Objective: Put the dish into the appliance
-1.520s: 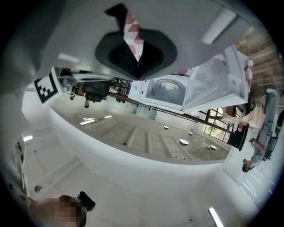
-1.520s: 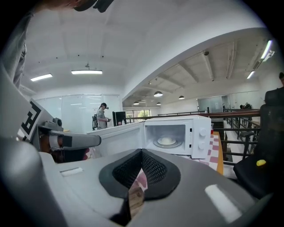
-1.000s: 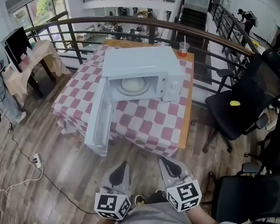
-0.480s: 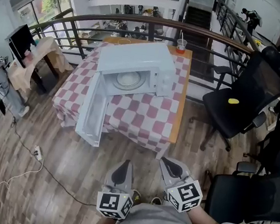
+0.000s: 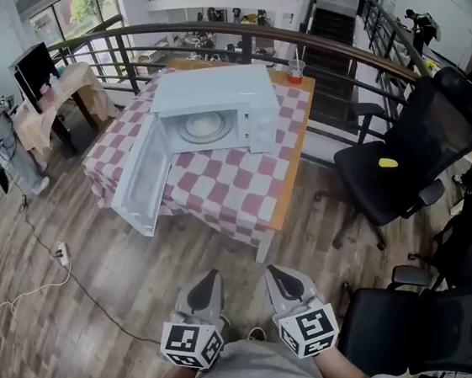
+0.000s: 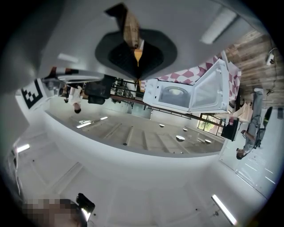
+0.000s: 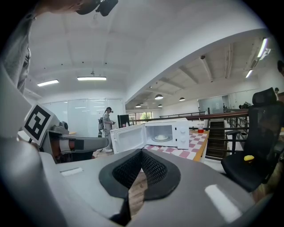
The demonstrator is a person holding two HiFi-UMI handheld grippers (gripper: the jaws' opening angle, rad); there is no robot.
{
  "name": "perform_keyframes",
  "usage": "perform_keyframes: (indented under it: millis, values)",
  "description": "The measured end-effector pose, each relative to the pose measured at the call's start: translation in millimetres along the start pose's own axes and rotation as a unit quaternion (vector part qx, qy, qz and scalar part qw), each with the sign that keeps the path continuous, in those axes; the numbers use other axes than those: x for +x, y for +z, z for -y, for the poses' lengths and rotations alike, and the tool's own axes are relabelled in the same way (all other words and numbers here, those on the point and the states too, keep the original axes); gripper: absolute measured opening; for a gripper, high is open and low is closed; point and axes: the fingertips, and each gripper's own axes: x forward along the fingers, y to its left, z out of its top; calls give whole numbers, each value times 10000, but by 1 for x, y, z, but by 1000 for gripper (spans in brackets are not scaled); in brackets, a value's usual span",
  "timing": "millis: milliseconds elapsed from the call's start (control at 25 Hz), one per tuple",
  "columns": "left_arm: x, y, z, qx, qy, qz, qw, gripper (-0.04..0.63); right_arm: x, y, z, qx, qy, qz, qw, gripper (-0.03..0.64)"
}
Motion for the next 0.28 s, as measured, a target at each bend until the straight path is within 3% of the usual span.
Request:
perform_keyframes:
  millis: [280]
  values:
    - [-5, -1, 17, 114, 1, 19, 9999, 11, -14, -1, 2, 32, 21, 67, 10000, 0]
